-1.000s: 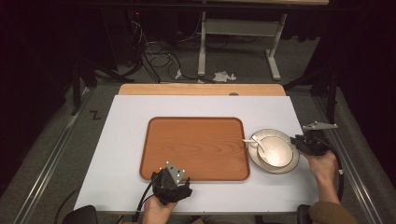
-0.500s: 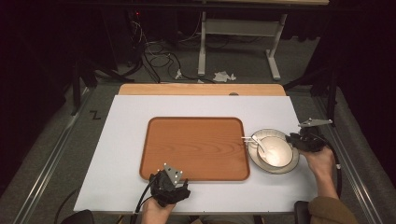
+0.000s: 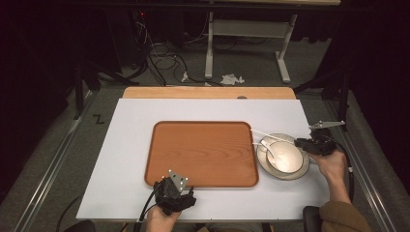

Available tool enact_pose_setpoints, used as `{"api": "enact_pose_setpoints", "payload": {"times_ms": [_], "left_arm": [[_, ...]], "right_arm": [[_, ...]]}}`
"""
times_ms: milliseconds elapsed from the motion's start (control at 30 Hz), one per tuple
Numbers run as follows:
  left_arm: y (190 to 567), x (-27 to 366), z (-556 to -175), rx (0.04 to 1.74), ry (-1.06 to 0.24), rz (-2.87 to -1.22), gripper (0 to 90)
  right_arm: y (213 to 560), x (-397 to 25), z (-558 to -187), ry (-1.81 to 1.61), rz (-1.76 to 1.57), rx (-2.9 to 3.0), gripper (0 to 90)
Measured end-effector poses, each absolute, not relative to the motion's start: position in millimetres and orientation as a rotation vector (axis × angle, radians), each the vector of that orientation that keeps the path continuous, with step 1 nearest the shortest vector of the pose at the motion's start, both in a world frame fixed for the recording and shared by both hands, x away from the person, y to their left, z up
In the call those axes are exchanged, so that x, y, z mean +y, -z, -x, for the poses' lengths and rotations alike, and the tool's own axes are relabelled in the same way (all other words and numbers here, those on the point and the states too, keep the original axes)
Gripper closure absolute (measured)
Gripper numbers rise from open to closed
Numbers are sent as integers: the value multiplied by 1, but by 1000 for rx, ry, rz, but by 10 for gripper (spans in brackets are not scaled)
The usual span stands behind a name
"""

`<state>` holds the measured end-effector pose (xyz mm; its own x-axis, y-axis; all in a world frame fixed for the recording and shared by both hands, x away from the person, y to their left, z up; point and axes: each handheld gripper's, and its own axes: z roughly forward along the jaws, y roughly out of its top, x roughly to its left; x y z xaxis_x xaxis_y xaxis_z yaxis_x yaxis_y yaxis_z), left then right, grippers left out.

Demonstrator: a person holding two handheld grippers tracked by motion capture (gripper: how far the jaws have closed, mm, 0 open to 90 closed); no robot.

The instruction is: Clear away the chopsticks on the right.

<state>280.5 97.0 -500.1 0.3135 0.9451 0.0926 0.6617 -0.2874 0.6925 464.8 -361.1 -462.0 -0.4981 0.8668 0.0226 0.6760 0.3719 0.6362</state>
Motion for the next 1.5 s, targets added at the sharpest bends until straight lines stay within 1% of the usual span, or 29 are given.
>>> {"api": "enact_pose_setpoints", "payload": {"times_ms": [33,100,200,333,500,833,1167,1500], "left_arm": [[500,97,-280,1416,-681,-2039,205],[500,96,-280,1415,-680,-2040,205],[501,96,-280,1414,-681,-2043,205],[501,96,-280,1417,-682,-2042,205],[501,96,-280,1419,-683,-2042,205],[501,96,-279,1417,-687,-2046,205],[502,92,-282,1395,-681,-2065,205],[502,83,-291,1339,-675,-2095,202]], "right_arm": [[462,-361,-465,-851,-1356,2321,760],[464,-363,-467,-876,-1392,2328,728],[465,-363,-468,-881,-1405,2330,727],[465,-362,-468,-882,-1388,2339,770],[468,-360,-469,-803,-1349,2350,835],[465,-358,-466,-772,-1310,2339,848],[454,-357,-456,-872,-1271,2291,851],[437,-350,-429,-914,-1245,2240,850]]}}
